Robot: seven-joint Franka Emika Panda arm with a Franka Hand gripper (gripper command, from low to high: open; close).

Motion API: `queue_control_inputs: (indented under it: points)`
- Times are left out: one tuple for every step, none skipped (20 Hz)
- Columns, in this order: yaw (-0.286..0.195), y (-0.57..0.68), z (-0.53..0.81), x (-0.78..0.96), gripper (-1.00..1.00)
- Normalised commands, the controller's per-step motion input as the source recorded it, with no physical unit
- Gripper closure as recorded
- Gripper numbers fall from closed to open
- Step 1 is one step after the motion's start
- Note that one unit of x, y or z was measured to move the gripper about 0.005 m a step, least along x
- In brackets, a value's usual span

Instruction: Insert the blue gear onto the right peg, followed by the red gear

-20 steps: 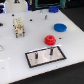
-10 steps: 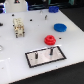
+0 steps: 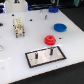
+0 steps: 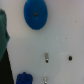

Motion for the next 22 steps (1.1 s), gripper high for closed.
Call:
queue_control_inputs:
  points:
    - [0.000, 0.20, -0.55, -0.36, -1.00]
    - [0.000, 0.17, -0.56, -0.33, -1.00]
    - [0.000, 0.15, -0.58, -0.28, -1.00]
    - [0.000, 0.14, -0.57, -0.25, -1.00]
    - [0.000, 0.13, -0.59, -0.23, -1.00]
    - [0.000, 0.13, -0.59, -0.23, -1.00]
    - [0.000, 0.15, -0.55, -0.23, -1.00]
    - [0.000, 0.18, -0.54, -0.25, -1.00]
    - [0.000, 0.17, -0.56, -0.27, -1.00]
    - [0.000, 0.15, -0.57, -0.29, -1.00]
    - [0.000, 0.09, -0.53, -0.33, -1.00]
    - [0.000, 0.00, -0.46, -0.30, -1.00]
    - [0.000, 0.00, -0.43, -0.29, -1.00]
    - [0.000, 0.00, -0.43, -0.29, -1.00]
    - [0.000, 0.01, -0.43, -0.29, -1.00]
    - [0.000, 0.04, -0.43, -0.30, -1.00]
    - [0.000, 0.09, -0.43, -0.29, -1.00]
    - [0.000, 0.07, -0.46, -0.29, -1.00]
    - [0.000, 0.08, -0.45, -0.28, -1.00]
    - [0.000, 0.08, -0.45, -0.27, -1.00]
    - [0.000, 0.09, -0.43, -0.27, -1.00]
    - [0.000, 0.12, -0.44, -0.27, -1.00]
